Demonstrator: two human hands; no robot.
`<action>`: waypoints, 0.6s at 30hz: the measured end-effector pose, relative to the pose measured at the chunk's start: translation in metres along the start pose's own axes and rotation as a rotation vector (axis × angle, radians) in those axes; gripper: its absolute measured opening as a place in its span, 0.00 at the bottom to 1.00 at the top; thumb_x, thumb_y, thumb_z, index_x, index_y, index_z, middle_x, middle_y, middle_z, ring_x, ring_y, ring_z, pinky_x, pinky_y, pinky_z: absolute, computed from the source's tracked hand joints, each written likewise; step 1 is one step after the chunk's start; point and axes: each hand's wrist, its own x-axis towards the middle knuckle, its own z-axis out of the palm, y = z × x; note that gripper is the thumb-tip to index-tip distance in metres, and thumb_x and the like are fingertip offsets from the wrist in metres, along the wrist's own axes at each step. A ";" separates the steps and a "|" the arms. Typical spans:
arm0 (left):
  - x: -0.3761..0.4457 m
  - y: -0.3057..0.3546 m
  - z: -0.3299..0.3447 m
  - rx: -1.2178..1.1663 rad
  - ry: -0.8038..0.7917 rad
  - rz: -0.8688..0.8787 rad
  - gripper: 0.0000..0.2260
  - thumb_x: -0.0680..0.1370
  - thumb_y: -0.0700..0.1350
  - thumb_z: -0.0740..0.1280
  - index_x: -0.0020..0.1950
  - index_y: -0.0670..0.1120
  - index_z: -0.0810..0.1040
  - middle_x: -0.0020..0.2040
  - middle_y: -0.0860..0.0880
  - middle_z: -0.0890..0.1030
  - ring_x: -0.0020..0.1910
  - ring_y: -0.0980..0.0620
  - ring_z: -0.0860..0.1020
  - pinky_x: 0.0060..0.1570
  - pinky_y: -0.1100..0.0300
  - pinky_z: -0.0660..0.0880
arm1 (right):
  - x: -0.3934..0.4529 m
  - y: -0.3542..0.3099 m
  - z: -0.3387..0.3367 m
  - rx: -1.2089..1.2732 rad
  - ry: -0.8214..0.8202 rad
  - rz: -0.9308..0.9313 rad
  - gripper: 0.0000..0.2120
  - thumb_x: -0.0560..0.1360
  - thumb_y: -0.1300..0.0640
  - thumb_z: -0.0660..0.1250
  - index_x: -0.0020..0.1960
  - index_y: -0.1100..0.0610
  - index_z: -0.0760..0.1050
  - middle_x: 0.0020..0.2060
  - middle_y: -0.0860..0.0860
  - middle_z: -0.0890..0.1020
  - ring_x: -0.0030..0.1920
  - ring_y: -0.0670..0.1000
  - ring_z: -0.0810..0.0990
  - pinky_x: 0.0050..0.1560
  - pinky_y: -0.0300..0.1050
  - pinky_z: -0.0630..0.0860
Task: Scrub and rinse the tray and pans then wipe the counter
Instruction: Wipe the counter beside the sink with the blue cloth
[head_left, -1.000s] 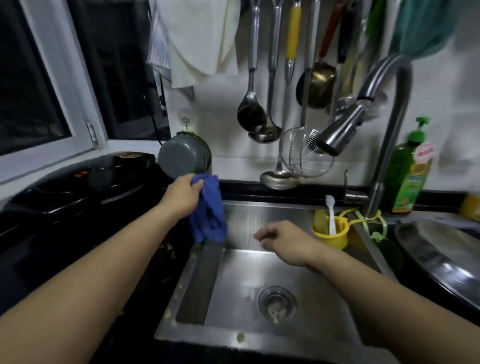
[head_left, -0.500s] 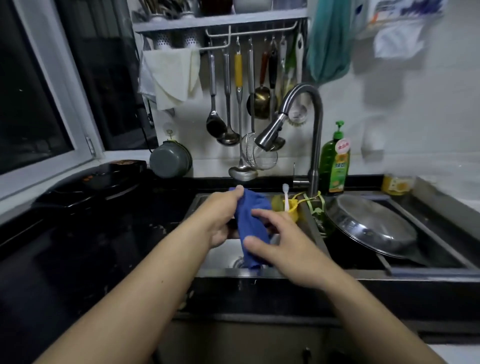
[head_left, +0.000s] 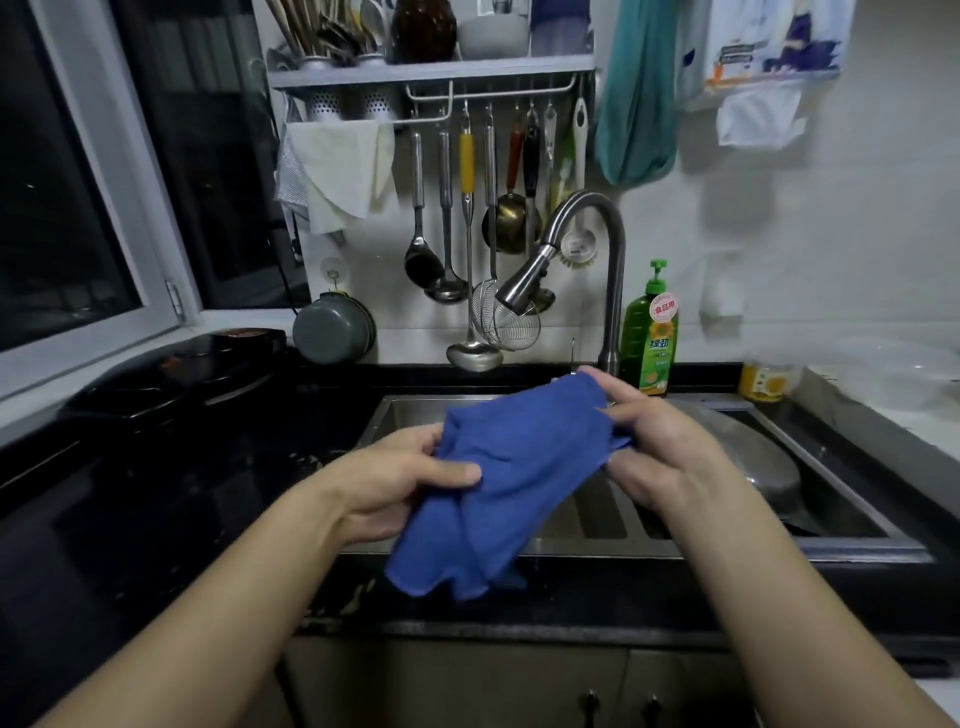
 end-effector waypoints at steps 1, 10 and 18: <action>-0.005 -0.002 -0.006 0.089 -0.068 -0.017 0.26 0.70 0.30 0.72 0.68 0.37 0.77 0.65 0.36 0.80 0.62 0.38 0.80 0.64 0.46 0.78 | 0.000 -0.005 -0.001 -0.020 0.015 -0.014 0.30 0.75 0.79 0.52 0.71 0.59 0.72 0.61 0.66 0.80 0.55 0.62 0.83 0.52 0.53 0.82; -0.038 0.032 -0.070 1.349 0.151 0.045 0.15 0.69 0.39 0.77 0.54 0.49 0.81 0.47 0.50 0.83 0.46 0.51 0.81 0.49 0.55 0.78 | 0.003 -0.009 0.022 -0.423 -0.035 0.047 0.29 0.72 0.76 0.49 0.66 0.61 0.77 0.57 0.61 0.81 0.50 0.57 0.84 0.39 0.42 0.83; -0.031 0.054 -0.013 0.789 -0.044 0.251 0.15 0.78 0.48 0.73 0.64 0.51 0.78 0.59 0.60 0.83 0.60 0.63 0.78 0.61 0.64 0.73 | -0.026 -0.011 0.093 -0.647 -0.473 -0.074 0.25 0.73 0.78 0.54 0.60 0.61 0.81 0.51 0.62 0.85 0.49 0.54 0.84 0.55 0.44 0.80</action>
